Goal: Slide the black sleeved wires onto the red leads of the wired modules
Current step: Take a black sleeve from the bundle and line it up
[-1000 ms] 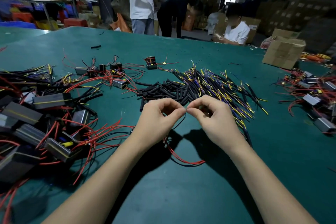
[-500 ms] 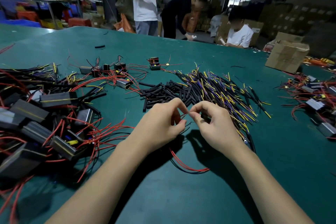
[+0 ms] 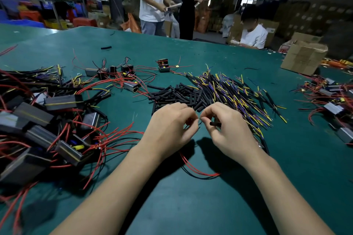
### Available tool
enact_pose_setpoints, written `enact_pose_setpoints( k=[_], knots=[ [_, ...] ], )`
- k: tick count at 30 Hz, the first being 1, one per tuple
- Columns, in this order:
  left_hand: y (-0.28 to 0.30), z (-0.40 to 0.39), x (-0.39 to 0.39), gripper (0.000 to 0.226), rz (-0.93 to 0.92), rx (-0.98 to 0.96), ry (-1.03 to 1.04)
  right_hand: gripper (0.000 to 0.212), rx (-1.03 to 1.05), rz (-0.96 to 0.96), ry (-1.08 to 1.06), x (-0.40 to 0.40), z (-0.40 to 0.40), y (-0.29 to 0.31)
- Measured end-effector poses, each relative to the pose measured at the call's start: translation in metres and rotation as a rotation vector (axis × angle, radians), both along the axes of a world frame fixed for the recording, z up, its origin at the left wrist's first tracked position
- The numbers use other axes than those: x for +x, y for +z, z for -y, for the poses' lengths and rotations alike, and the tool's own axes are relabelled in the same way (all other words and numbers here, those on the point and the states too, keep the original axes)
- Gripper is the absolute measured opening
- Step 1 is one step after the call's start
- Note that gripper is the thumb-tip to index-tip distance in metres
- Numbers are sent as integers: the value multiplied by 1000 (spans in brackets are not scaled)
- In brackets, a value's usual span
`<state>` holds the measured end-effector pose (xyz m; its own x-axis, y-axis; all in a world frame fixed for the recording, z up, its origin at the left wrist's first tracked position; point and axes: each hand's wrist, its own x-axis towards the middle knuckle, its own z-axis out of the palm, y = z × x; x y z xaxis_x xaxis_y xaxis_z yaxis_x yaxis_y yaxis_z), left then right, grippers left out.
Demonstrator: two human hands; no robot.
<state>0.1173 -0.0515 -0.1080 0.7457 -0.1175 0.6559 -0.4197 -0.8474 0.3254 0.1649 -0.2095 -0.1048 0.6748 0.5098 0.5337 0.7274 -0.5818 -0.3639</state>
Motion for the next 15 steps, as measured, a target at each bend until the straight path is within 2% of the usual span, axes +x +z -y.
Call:
enact_pose_setpoints(
  k=[4,6,7,11,15],
  knots=[
    [7,-1,2,11,-274,-541,-61,7,-110,416,-46,-6,-6,3],
    [11,-4,3,11,-408,-758,-134,8,-53,471,-32,-6,-9,2],
    [12,-5,3,11,-439,-816,-149,8,-2,427,-29,-5,-10,1],
    [5,0,5,10,-382,-807,-65,5,234,108,-41,1,-8,-6],
    [-1,0,7,12,-233,-695,-15,8,384,32,-76,3,-9,-3]
  ],
)
